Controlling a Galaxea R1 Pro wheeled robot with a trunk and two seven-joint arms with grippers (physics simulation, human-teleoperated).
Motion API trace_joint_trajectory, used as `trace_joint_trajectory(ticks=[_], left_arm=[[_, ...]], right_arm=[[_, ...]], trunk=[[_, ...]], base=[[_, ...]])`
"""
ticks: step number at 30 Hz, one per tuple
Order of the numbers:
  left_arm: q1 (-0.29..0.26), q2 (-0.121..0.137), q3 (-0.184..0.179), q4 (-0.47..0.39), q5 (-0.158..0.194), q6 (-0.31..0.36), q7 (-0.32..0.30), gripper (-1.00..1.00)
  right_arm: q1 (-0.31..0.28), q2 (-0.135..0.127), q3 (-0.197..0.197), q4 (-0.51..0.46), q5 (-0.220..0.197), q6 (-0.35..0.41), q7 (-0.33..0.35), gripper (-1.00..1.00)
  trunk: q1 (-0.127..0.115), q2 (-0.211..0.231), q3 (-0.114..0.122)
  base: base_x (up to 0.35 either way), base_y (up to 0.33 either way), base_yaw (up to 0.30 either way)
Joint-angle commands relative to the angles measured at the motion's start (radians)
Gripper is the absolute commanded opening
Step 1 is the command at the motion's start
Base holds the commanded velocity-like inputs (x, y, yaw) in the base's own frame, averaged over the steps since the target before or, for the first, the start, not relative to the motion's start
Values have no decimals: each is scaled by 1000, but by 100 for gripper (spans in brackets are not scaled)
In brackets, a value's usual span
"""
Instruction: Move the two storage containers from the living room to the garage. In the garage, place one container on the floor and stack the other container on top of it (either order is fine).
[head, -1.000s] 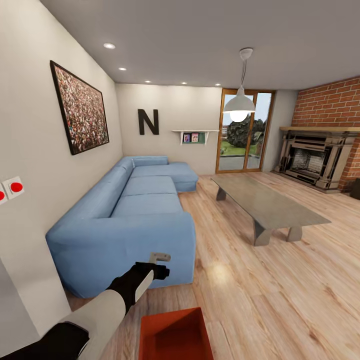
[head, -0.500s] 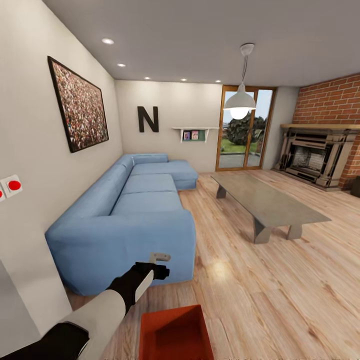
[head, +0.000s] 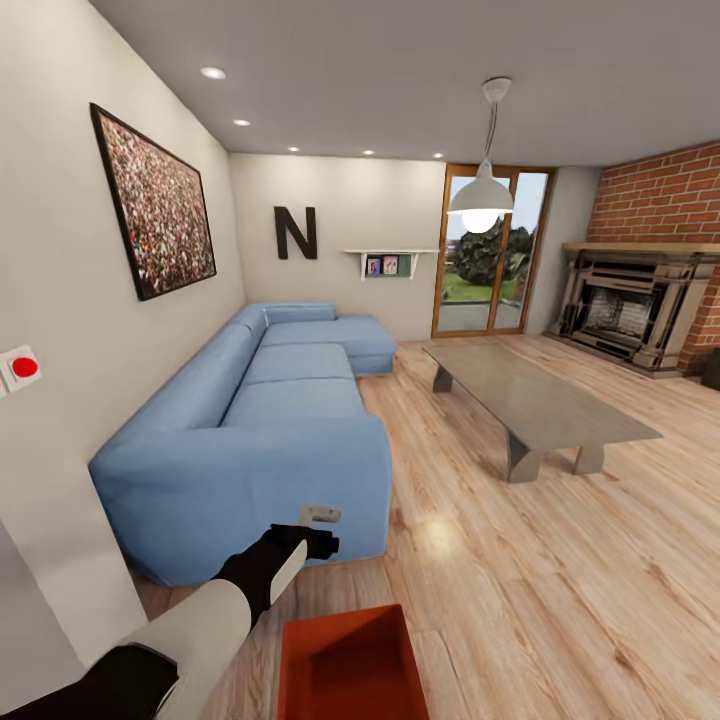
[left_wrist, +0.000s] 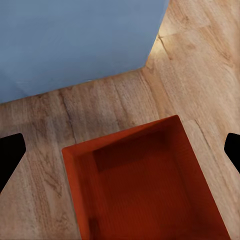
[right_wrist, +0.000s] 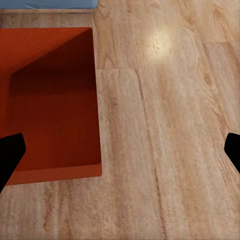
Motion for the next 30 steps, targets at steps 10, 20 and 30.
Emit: trace_joint_trajectory(ticks=[10, 20, 30], left_arm=[[-1, 0, -5, -1, 11, 4, 9, 100], [-1, 0, -5, -1, 11, 4, 8, 100], [-1, 0, -4, 1, 9, 0, 9, 100]], right_arm=[[0, 0, 0, 0, 10, -1, -6, 100], [0, 0, -2, 0, 9, 0, -6, 100], [0, 0, -3, 0, 9, 0, -6, 100]], trunk=[[0, -1, -1], [0, -1, -9], [0, -1, -25]], base=[[0, 0, 0], [0, 0, 0], [0, 0, 0]])
